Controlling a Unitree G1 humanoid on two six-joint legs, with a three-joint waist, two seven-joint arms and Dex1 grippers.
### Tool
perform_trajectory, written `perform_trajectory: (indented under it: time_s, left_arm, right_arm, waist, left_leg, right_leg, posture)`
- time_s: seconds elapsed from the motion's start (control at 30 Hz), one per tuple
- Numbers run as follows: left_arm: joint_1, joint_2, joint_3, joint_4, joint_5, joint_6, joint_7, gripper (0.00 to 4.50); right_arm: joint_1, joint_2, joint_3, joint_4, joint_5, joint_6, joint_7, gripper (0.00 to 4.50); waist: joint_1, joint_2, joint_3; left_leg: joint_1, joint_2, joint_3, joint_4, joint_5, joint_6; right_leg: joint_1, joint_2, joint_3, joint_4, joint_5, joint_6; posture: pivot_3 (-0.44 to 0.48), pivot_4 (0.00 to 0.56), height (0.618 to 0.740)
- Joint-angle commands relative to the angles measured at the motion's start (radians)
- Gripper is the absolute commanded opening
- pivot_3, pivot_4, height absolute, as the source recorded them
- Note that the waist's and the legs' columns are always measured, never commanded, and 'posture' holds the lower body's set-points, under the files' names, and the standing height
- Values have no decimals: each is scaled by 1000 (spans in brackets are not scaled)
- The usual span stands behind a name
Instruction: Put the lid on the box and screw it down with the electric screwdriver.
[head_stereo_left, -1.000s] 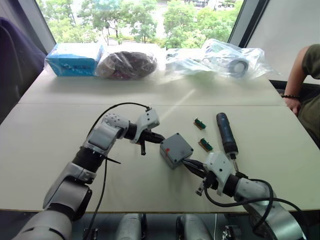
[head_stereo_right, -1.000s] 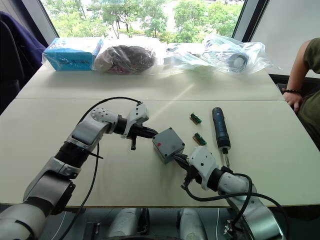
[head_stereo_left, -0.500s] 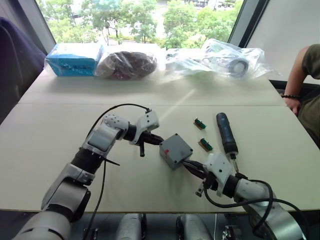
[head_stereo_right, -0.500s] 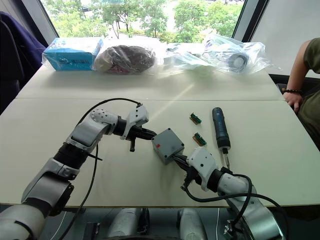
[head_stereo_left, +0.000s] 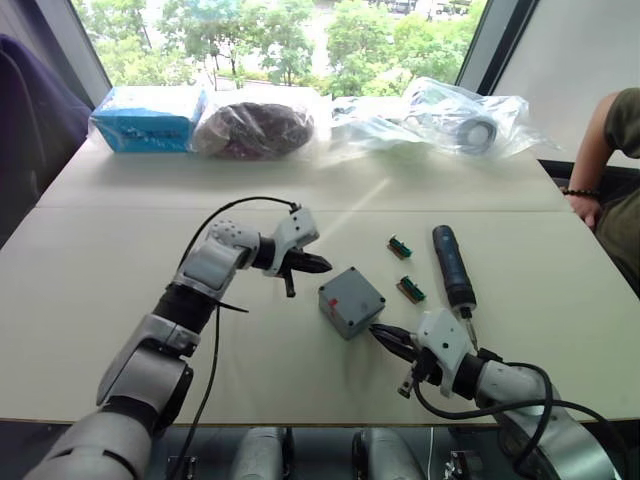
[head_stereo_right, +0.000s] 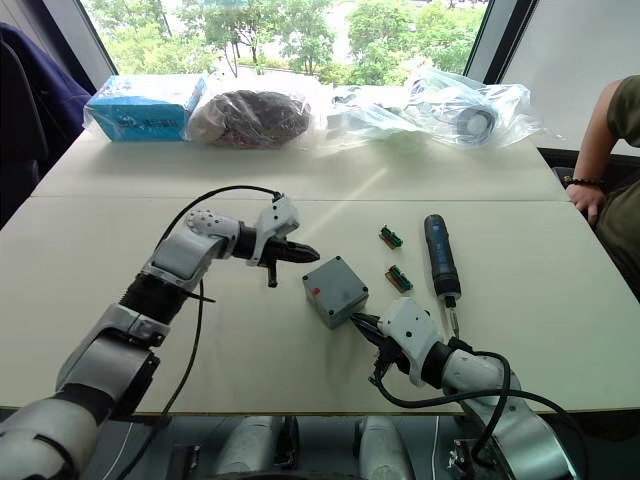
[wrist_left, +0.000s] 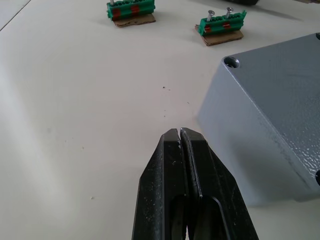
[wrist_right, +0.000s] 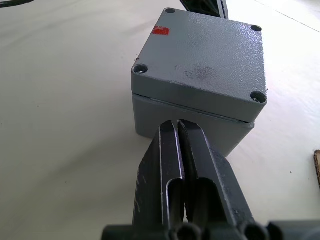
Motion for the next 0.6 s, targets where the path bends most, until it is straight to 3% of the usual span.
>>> perform_trajectory:
  time_s: [0.03,0.6]
  left_arm:
    - [10,6,20,-75,-33,33,-28,0]
    - [36,6,-5,-145,-33,72,-49,0]
  right_arm:
    - [-5,-2,-13,-21,12,-8,-1,73]
    - [-18,11,-23,-30,29,0,-14,73]
  waist:
    - [0,0,0]
    - [0,0,0]
  left_leg:
    - [0,0,0,0,0,0]
    - [0,0,0,0,0,0]
  right_leg:
    - [0,0,0,0,0,0]
    - [0,0,0,0,0,0]
  posture:
    - [0,150,740]
    - [0,150,740]
